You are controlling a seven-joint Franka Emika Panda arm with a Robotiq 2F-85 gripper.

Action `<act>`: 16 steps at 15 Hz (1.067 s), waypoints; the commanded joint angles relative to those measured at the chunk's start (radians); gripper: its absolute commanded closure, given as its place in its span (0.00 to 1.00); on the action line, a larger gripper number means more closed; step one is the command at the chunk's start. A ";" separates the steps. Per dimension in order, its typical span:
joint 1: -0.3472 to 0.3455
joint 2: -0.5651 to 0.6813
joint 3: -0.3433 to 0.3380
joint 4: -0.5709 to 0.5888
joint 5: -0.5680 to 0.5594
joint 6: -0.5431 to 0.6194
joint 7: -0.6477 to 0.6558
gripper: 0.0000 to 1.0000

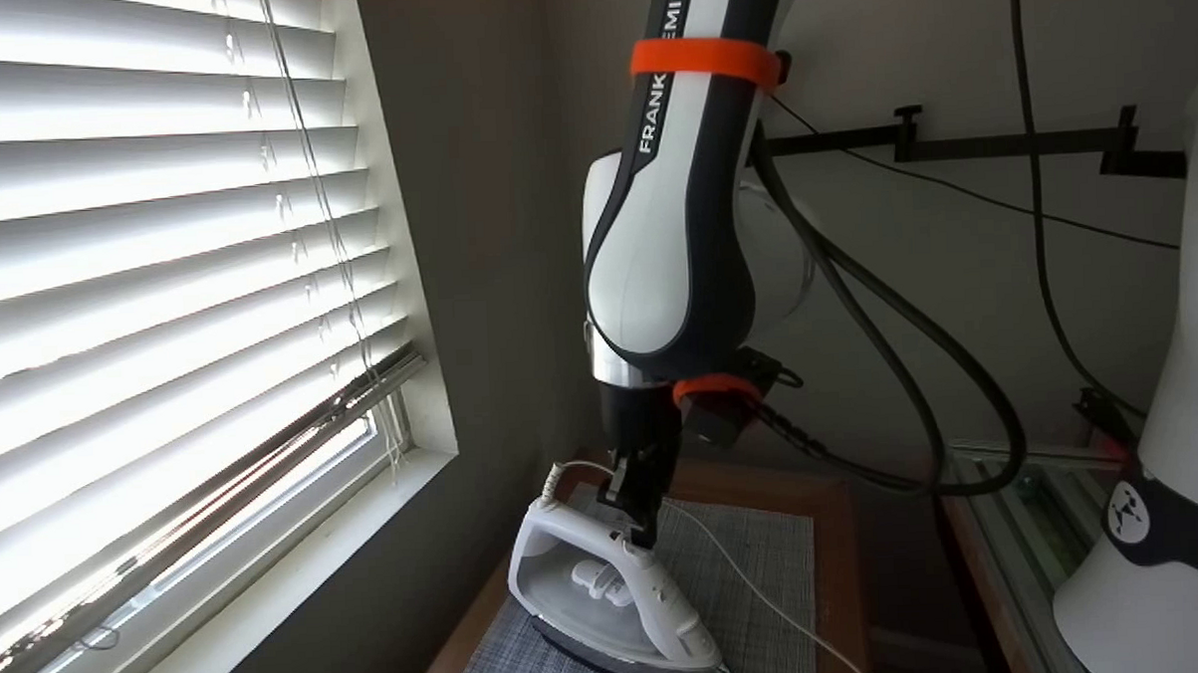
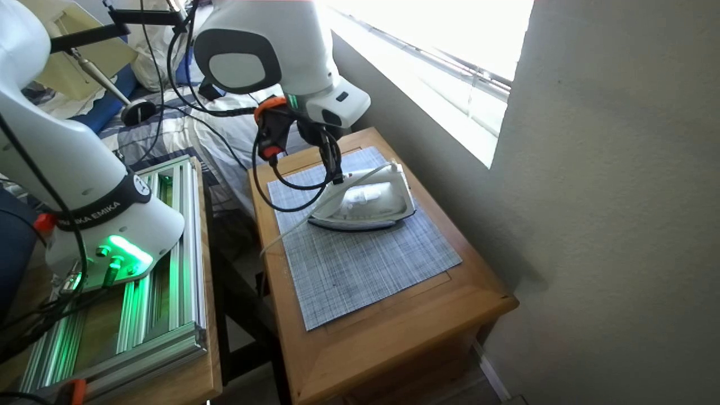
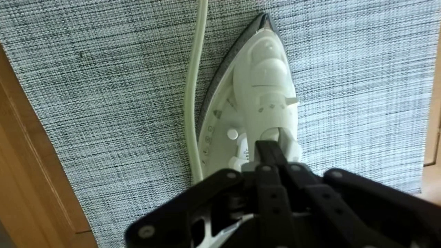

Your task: Press a button on the pressing iron

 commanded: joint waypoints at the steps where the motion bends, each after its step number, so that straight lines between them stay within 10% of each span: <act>1: -0.014 0.092 0.020 0.000 0.053 0.046 -0.058 1.00; 16: 0.065 -0.069 -0.126 0.014 -0.189 -0.127 0.068 1.00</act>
